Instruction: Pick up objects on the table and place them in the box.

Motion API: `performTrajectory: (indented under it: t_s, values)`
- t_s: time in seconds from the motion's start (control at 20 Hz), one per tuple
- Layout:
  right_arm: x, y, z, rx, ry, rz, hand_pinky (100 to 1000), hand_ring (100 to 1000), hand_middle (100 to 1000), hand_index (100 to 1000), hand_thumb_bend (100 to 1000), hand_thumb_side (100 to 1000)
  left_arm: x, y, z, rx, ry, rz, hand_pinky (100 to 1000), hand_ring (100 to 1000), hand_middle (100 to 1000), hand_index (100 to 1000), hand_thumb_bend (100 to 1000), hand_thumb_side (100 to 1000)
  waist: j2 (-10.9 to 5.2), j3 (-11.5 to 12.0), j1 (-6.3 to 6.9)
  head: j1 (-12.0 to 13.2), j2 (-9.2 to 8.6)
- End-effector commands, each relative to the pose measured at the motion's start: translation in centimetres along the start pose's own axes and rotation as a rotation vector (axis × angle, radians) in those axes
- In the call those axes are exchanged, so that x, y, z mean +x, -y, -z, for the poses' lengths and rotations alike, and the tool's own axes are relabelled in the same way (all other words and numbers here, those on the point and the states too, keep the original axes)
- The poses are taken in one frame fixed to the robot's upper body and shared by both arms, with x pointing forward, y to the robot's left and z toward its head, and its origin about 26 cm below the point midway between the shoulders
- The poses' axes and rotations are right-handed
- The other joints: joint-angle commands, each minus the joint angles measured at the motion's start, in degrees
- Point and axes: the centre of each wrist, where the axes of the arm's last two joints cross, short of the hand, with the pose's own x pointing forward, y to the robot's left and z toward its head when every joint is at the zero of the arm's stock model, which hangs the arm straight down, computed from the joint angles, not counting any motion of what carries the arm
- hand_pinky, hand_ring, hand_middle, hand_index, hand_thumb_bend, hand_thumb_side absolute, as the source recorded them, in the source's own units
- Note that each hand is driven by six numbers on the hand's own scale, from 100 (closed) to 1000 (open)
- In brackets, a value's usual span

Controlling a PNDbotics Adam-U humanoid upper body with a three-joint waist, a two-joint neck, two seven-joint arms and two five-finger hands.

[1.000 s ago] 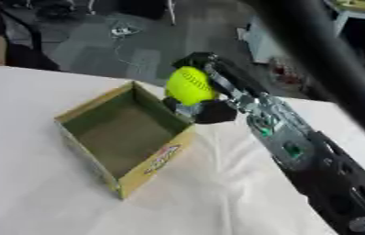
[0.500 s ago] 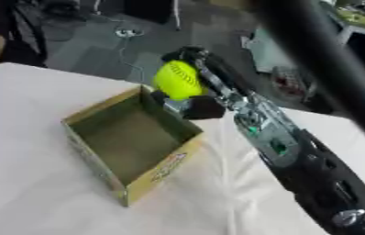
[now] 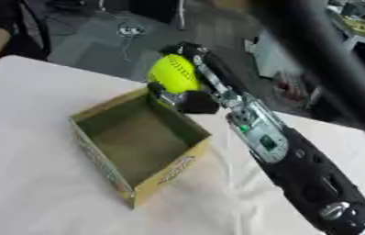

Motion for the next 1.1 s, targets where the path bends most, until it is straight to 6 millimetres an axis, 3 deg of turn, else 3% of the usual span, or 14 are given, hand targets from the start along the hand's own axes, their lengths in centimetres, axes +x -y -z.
performTrajectory:
  t_s: [0.05, 0.1, 0.2, 0.25, 0.3, 0.35, 0.4, 0.45, 0.5, 0.55, 0.6, 0.65, 0.9, 1.1]
  values:
    - [0.1, 1.4, 0.3, -0.046, 0.024, -0.003, 100, 100, 100, 134, 100, 451, 0.5, -0.2, 0.7, -0.007, 0.032, 0.007, 448, 538, 722, 741, 100, 720, -1.15, -0.22, 0.26, -0.49, 0.4]
    - [0.1, 1.4, 0.3, -0.055, 0.034, 0.0, 100, 100, 100, 142, 100, 467, 0.5, -0.2, 0.7, -0.01, 0.031, 0.007, 447, 538, 722, 741, 100, 720, -1.24, -0.28, 0.11, -0.22, 0.87]
    - [-0.1, 1.3, 0.2, -0.07, 0.037, -0.005, 100, 100, 247, 325, 100, 496, 0.6, -0.2, 0.9, -0.013, 0.035, 0.007, 448, 539, 722, 741, 100, 720, -1.15, -0.01, -0.06, -0.26, 1.38]
    - [-0.2, 1.1, 0.1, -0.057, 0.038, -0.024, 100, 190, 460, 524, 100, 555, 0.6, -0.2, 1.0, -0.013, 0.039, 0.006, 448, 539, 722, 741, 100, 720, -1.11, 0.14, -0.12, -0.42, 1.58]
    - [-0.3, 1.0, 0.0, -0.038, 0.041, -0.049, 100, 111, 380, 450, 100, 528, 0.6, -0.2, 1.0, -0.012, 0.043, 0.004, 448, 539, 722, 741, 100, 720, -1.08, 0.23, -0.15, -0.57, 1.67]
    - [-0.4, 0.9, 0.0, -0.022, 0.048, -0.07, 100, 423, 613, 678, 100, 649, 0.6, -0.1, 1.0, -0.014, 0.045, 0.003, 448, 539, 722, 741, 100, 720, -1.05, 0.21, -0.17, -0.7, 1.67]
    - [-0.4, 0.8, 0.0, -0.009, 0.059, -0.086, 100, 442, 628, 695, 100, 661, 0.6, -0.1, 1.1, -0.016, 0.045, 0.003, 448, 539, 722, 741, 100, 720, -1.02, 0.15, -0.18, -0.82, 1.63]
    - [-0.4, 0.8, -0.1, -0.002, 0.066, -0.095, 319, 574, 742, 788, 100, 752, 0.6, -0.1, 1.1, -0.019, 0.045, 0.003, 447, 539, 722, 741, 100, 720, -0.99, 0.11, -0.19, -0.89, 1.59]
    - [-0.5, 0.7, -0.1, 0.001, 0.073, -0.098, 300, 562, 735, 782, 100, 740, 0.6, -0.1, 1.1, -0.021, 0.045, 0.003, 447, 539, 722, 741, 100, 720, -0.97, 0.08, -0.2, -0.9, 1.56]
    - [-0.5, 0.6, -0.2, 0.005, 0.078, -0.095, 498, 709, 794, 820, 100, 843, 0.6, -0.1, 1.1, -0.023, 0.045, 0.004, 448, 539, 722, 741, 100, 720, -0.95, 0.08, -0.2, -0.87, 1.53]
    - [-0.6, 0.5, -0.2, 0.013, 0.082, -0.087, 462, 674, 782, 812, 100, 830, 0.6, -0.1, 1.1, -0.024, 0.047, 0.004, 448, 539, 722, 741, 100, 720, -0.94, 0.09, -0.2, -0.84, 1.51]
    - [-0.6, 0.4, -0.2, 0.021, 0.085, -0.079, 577, 783, 831, 852, 100, 916, 0.7, -0.1, 1.1, -0.025, 0.048, 0.004, 448, 539, 722, 741, 100, 720, -0.93, 0.12, -0.2, -0.84, 1.49]
    - [-0.6, 0.3, -0.1, 0.042, 0.102, -0.051, 625, 821, 874, 899, 100, 1000, 0.7, -0.1, 1.2, -0.033, 0.049, 0.004, 448, 539, 722, 741, 100, 720, -0.85, 0.14, -0.19, -0.65, 1.4]
    - [-0.8, 0.2, -0.3, 0.044, 0.102, -0.05, 647, 827, 885, 915, 100, 1000, 0.6, -0.1, 1.1, -0.033, 0.046, 0.006, 448, 539, 722, 741, 100, 720, -0.97, 0.05, -0.22, -0.48, 1.13]
